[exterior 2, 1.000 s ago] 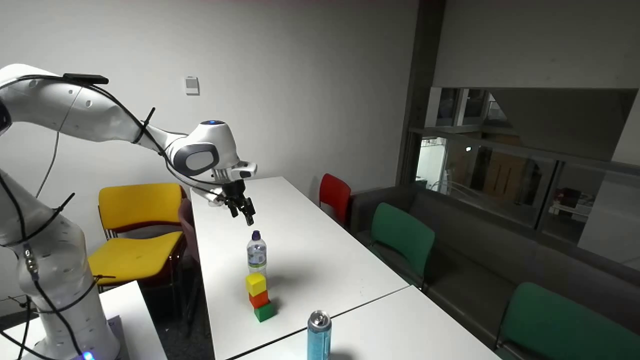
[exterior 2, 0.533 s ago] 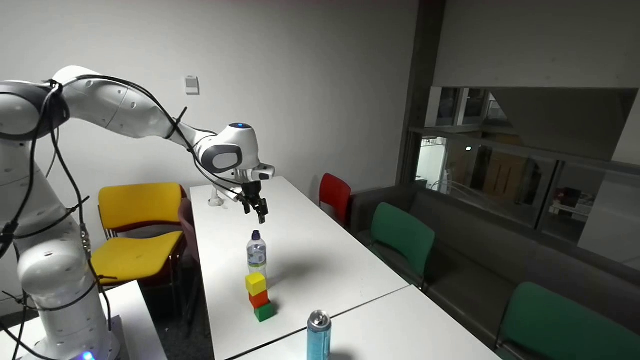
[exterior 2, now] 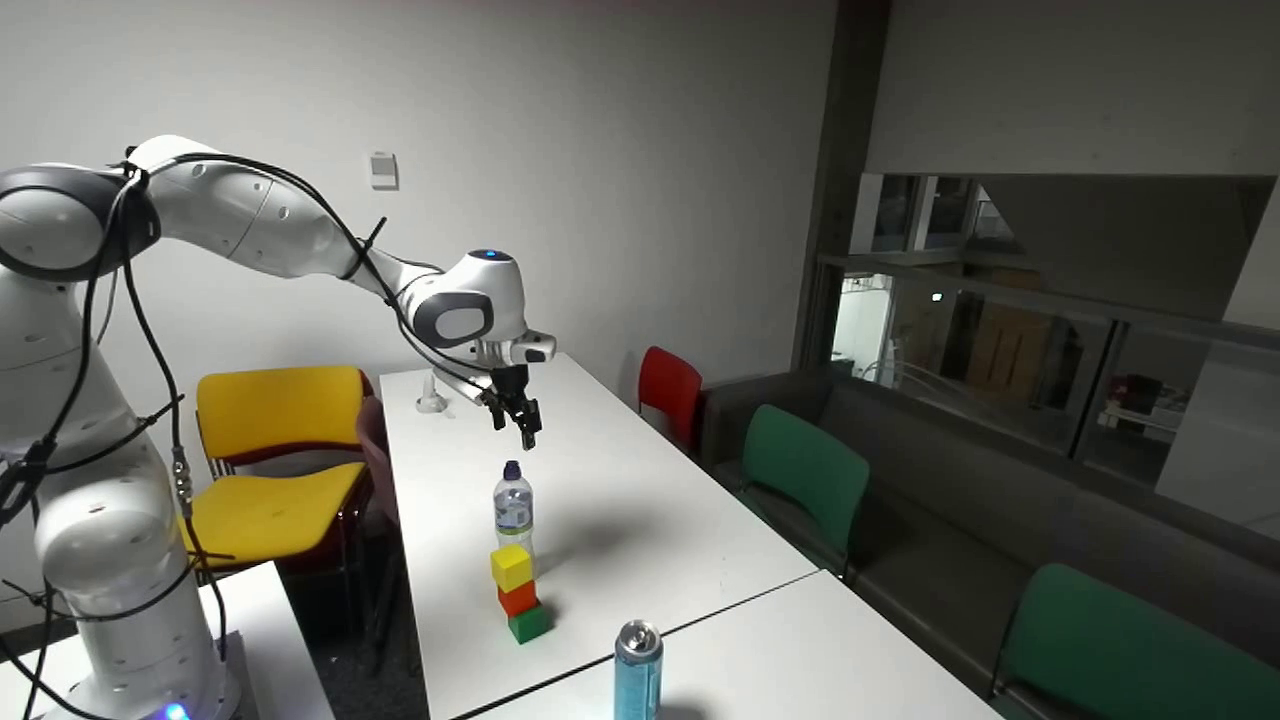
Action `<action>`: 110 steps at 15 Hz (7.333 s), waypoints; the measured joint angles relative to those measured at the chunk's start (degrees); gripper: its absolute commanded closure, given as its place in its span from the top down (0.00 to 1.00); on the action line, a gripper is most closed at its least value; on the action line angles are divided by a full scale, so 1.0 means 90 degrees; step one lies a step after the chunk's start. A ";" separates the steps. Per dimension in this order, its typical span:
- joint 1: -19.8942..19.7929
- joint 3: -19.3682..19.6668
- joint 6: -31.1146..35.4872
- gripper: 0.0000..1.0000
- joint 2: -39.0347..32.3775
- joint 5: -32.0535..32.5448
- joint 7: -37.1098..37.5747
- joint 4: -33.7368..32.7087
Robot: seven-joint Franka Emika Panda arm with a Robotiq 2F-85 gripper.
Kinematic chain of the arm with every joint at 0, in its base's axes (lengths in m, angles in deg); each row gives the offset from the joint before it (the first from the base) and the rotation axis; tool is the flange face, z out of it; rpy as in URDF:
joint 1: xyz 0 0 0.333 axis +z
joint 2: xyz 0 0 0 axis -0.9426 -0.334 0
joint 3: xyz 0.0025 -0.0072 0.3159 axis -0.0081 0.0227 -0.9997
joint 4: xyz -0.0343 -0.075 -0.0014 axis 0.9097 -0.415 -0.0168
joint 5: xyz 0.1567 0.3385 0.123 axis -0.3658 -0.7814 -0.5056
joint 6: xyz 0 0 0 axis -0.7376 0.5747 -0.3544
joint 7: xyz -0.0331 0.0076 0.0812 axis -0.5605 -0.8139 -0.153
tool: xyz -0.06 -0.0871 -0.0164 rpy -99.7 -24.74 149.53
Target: Put the bottle on the built tower
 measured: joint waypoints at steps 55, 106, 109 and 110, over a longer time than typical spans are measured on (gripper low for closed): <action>-0.0349 -0.0461 0.0226 0.74 -0.0624 0.0398 0.2103 0.0242; -0.1084 -0.0354 -0.0348 0.37 0.4333 0.0738 0.2736 0.2285; -0.0945 -0.0159 -0.0799 0.37 0.4468 0.0528 0.2348 0.2286; -0.0914 -0.0127 -0.0800 0.37 0.4467 0.0522 0.2334 0.2286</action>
